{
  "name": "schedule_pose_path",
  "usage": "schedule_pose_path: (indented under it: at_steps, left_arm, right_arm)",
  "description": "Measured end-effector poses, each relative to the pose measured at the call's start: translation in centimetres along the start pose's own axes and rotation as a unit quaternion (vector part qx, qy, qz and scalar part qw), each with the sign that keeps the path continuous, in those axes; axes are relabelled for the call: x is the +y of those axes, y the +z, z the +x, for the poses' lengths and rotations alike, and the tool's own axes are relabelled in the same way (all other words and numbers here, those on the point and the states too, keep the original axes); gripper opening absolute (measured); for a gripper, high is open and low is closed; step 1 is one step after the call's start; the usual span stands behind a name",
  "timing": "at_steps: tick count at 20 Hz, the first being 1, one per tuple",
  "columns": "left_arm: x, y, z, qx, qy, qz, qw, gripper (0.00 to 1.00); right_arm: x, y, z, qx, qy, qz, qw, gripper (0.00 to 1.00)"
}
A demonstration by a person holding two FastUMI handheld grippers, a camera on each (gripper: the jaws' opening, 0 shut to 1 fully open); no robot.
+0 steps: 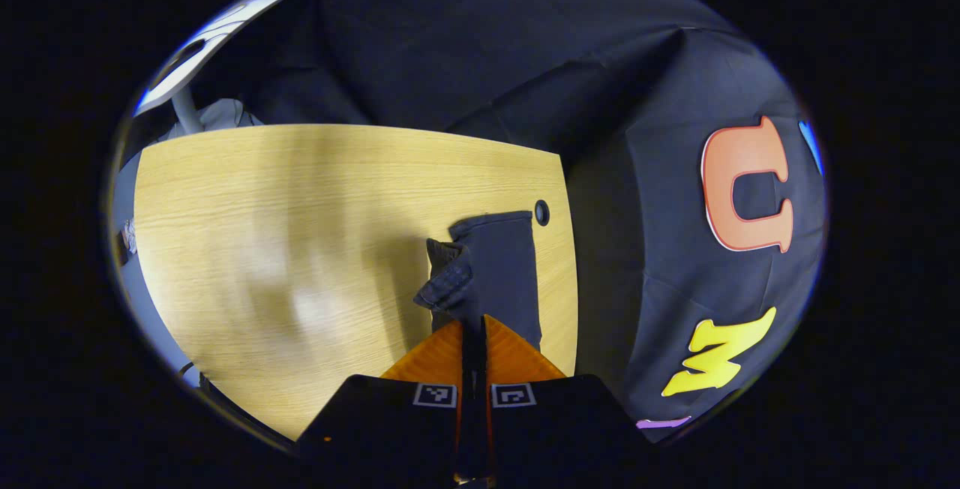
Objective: Grasp the waist and the cuffs of the jeans and fold them to make the two legs overlap; first hold the waist and fold one-third of the jeans toward the cuffs, then hold the cuffs and fold the remaining one-third in the same direction to finish folding.
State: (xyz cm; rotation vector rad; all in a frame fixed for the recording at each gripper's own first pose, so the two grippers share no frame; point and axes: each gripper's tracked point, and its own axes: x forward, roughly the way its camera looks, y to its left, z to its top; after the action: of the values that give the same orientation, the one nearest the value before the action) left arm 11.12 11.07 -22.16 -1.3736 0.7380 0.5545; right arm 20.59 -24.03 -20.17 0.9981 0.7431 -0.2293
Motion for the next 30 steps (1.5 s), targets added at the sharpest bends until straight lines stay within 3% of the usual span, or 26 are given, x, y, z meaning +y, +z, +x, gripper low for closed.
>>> schedule_pose_path:
  at_steps: [5,16,19,25,29,30]
  left_arm:
    - [-4.0,1.3,5.3,-0.005,0.019,0.010,1.000,0.03]
    - [-6.8,1.6,15.6,-0.014,0.091,0.086,0.992,0.03]
    - [-8.0,1.7,18.0,-0.016,0.076,0.110,0.991,0.03]
    - [-8.0,0.9,18.5,-0.009,0.091,0.149,0.985,0.04]
    - [-9.5,1.2,18.0,-0.024,0.076,0.186,0.979,0.04]
    - [-10.5,1.4,18.6,-0.036,0.057,0.211,0.975,0.35]
  right_arm:
    - [3.3,1.3,5.0,0.008,0.006,-0.013,1.000,0.00]
    - [3.3,2.0,15.2,0.025,-0.035,0.010,0.999,0.00]
    - [2.1,1.5,17.8,0.022,-0.058,0.011,0.998,0.01]
    - [0.5,0.7,20.6,0.020,-0.086,-0.006,0.996,0.01]
    - [1.1,0.6,20.6,0.021,-0.076,-0.015,0.997,0.02]
    - [2.0,0.7,20.4,0.023,-0.055,-0.008,0.998,0.06]
